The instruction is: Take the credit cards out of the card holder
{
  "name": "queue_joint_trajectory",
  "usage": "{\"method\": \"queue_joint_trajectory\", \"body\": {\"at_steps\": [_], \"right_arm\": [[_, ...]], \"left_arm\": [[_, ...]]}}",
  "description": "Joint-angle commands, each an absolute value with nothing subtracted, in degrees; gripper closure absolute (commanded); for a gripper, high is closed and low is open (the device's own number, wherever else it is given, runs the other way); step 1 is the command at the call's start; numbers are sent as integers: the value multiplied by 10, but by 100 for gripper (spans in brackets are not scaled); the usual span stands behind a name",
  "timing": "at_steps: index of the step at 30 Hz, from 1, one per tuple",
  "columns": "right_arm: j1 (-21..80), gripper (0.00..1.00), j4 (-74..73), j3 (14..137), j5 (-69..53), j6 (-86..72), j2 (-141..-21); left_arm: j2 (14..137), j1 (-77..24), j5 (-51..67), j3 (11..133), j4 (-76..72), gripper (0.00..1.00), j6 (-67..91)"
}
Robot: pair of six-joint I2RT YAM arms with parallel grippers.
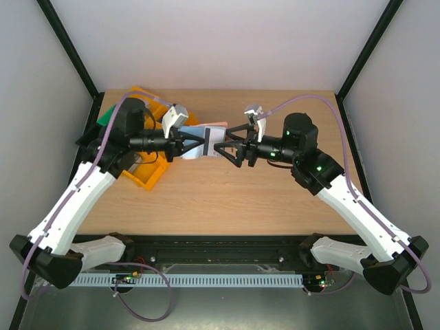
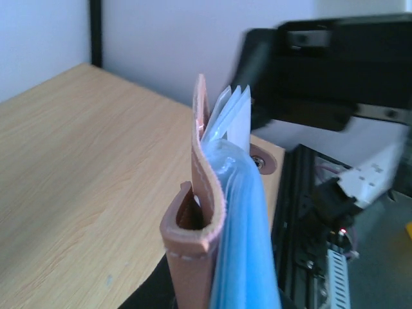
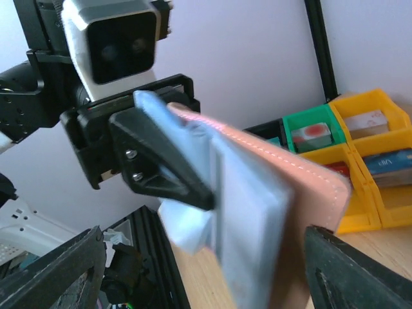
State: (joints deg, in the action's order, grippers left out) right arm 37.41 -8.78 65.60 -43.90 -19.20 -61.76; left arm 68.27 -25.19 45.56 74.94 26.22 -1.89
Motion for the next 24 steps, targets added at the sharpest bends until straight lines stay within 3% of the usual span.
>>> {"method": "queue_joint_trajectory", "body": {"at_steps": [1, 17, 20, 24], "right_arm": [[374, 18, -157, 698, -461, -135, -632], [374, 21, -140, 698, -522, -142, -666], [373, 31, -120, 694, -544, -150, -668], [374, 64, -75, 675, -572, -169, -653]], "left_arm": [[653, -250, 559, 749, 268, 98, -52], [588, -231, 633, 680, 131, 98, 38], [582, -223, 642, 664, 100, 98, 65], [573, -213, 653, 650, 87, 98, 85]]}}
